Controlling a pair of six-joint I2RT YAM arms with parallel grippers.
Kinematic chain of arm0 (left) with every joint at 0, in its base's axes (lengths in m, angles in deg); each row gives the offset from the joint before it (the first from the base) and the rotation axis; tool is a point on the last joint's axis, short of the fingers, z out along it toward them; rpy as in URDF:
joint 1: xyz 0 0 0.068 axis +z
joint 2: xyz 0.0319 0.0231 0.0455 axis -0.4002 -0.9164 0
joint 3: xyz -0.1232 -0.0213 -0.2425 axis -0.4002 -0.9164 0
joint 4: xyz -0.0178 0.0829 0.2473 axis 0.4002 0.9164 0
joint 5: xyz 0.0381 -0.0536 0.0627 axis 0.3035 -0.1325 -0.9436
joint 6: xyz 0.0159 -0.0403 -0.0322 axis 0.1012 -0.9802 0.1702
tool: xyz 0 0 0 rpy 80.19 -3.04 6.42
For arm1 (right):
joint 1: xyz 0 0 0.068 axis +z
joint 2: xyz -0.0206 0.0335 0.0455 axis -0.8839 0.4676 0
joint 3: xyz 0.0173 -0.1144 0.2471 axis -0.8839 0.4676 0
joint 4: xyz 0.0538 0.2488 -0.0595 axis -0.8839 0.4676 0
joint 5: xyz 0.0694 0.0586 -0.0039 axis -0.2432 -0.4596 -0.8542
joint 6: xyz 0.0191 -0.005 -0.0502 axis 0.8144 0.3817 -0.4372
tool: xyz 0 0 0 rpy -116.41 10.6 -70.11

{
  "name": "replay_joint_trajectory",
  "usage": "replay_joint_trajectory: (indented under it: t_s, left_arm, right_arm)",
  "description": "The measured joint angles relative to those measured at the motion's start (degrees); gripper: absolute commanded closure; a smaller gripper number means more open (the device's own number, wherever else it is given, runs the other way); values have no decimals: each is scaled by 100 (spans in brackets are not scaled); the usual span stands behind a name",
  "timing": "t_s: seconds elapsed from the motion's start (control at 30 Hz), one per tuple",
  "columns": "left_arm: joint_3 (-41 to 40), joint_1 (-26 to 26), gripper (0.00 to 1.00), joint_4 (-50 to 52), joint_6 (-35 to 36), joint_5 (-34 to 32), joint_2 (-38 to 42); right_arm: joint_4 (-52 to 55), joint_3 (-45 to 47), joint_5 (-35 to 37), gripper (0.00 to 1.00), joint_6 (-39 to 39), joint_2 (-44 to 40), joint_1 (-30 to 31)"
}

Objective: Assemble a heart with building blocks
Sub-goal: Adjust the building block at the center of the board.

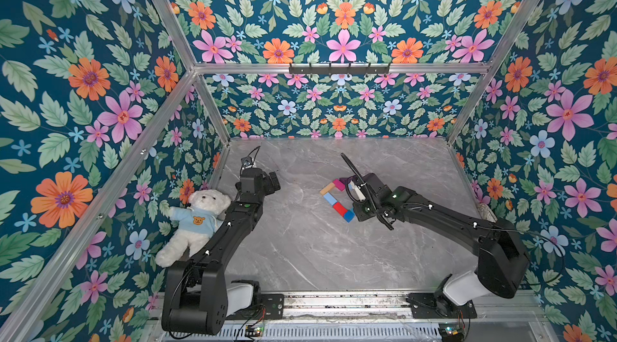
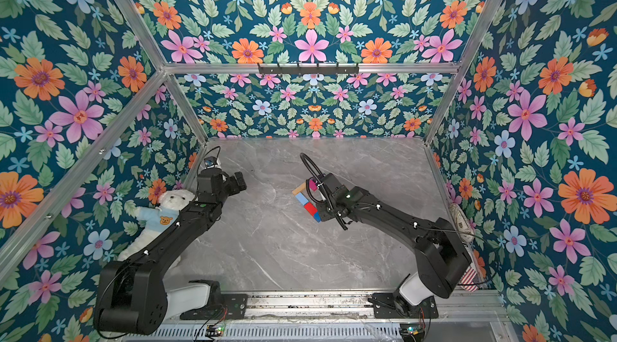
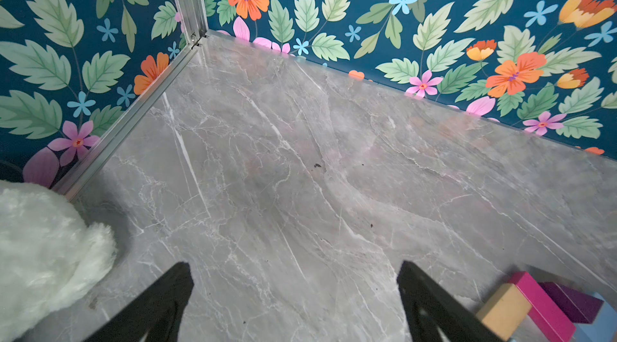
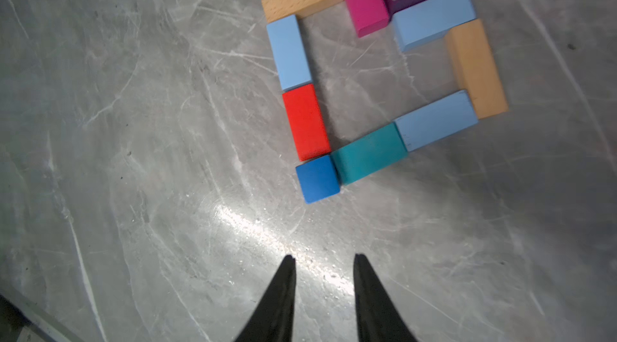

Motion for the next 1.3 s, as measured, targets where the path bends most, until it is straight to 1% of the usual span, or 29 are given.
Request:
replay_joint_trajectory:
  t_s: [0.07, 0.17, 0.37, 0.53, 0.8, 1.3]
  left_arm:
    - [33, 0, 0, 0, -2, 15, -46]
    - [103, 0, 1, 0, -2, 87, -96]
    - [181, -26, 0, 0, -4, 120, -116]
    - [177, -44, 0, 11, -4, 131, -81]
    - [175, -48, 0, 31, -7, 127, -24]
    - [61, -55, 0, 28, -7, 125, -2]
  right_arm:
    - [4, -50, 122, 74, 2, -22, -282]
    - [7, -273, 367, 87, -48, 122, -566]
    - [37, -1163, 529, 100, -450, 1036, -745]
    - [304, -1843, 586, 100, -761, 1971, -761]
    - [520, -2376, 446, 100, -944, 2688, -772]
    - [627, -2450, 308, 100, -1025, 3051, -767]
